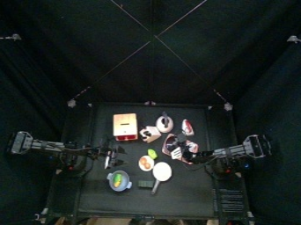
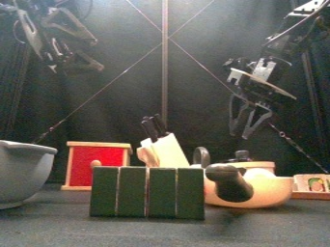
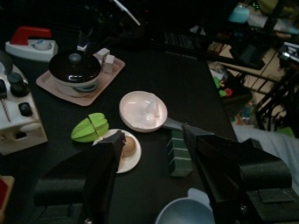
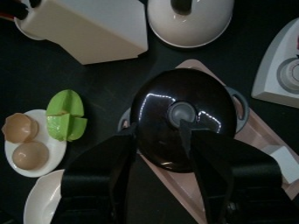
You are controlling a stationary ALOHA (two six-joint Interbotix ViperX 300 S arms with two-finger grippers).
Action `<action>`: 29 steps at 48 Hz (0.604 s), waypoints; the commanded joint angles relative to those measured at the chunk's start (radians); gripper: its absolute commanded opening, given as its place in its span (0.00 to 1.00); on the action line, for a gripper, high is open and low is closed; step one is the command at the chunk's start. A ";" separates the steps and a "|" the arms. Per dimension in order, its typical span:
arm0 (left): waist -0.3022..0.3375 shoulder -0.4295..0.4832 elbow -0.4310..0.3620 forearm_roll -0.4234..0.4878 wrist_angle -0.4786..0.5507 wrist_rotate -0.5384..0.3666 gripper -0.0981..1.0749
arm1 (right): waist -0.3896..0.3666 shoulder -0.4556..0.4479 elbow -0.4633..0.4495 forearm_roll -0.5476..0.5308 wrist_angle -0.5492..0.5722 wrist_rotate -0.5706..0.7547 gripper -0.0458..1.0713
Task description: Grab pot lid
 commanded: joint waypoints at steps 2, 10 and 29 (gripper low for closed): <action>0.000 -0.018 0.018 0.020 -0.043 0.077 0.86 | -0.014 0.009 -0.038 0.003 -0.008 0.003 0.75; 0.005 -0.017 0.046 -0.002 -0.084 0.201 0.86 | -0.015 0.044 -0.077 0.012 -0.008 -0.002 0.75; 0.009 -0.017 0.158 -0.169 -0.107 0.287 0.86 | -0.025 0.092 -0.117 0.100 0.117 -0.005 0.75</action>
